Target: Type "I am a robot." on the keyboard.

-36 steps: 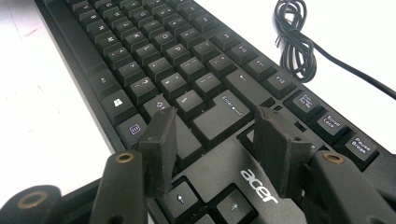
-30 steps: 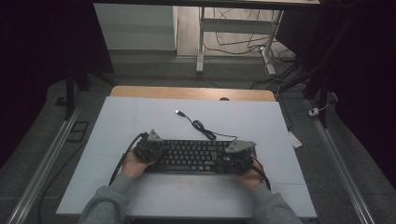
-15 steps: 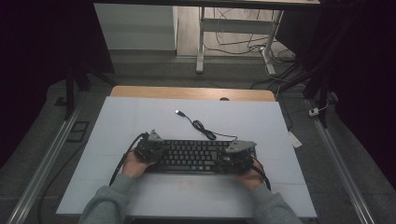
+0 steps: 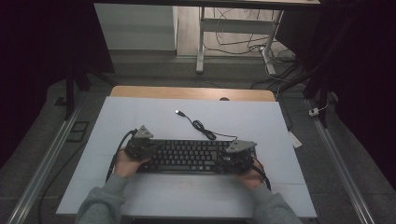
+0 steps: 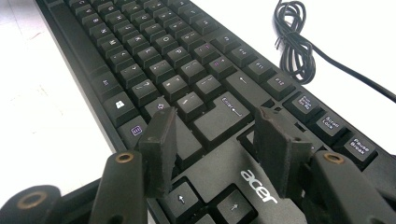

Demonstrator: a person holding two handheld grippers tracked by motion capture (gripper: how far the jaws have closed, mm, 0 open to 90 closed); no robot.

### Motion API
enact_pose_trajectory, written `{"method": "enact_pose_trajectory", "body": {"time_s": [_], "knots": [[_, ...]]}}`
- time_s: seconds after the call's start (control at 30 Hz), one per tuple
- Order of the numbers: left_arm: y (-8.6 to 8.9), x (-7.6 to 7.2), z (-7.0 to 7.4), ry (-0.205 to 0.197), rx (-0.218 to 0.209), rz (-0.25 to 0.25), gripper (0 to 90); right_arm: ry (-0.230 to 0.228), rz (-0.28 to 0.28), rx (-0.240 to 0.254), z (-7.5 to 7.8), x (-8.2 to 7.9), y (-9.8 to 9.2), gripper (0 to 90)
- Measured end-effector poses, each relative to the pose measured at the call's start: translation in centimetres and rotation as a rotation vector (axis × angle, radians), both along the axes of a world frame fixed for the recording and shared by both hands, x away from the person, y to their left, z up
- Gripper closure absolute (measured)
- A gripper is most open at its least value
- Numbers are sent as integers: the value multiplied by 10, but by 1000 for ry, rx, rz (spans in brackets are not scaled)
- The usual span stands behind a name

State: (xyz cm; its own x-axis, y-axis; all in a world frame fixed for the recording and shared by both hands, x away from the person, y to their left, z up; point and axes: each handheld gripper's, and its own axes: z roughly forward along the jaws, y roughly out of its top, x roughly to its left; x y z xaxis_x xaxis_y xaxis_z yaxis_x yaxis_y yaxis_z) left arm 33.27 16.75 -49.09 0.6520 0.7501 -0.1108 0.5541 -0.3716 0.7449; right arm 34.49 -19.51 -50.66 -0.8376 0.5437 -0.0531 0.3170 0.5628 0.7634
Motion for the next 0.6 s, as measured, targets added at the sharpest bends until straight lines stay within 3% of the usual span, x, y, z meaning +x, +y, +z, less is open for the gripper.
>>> {"method": "enact_pose_trajectory", "body": {"time_s": [0.13,0.27,0.47,0.6], "knots": [[4,-3,4,-3,-9,16,602,-2,0,1,1,0,0,498],[8,-4,7,-2,-27,42,458,-5,5,4,1,-1,0,498],[12,-4,7,3,-34,59,383,-10,10,21,3,-1,0,496],[10,-4,6,14,-24,42,370,-4,4,28,4,-2,1,489]]}}
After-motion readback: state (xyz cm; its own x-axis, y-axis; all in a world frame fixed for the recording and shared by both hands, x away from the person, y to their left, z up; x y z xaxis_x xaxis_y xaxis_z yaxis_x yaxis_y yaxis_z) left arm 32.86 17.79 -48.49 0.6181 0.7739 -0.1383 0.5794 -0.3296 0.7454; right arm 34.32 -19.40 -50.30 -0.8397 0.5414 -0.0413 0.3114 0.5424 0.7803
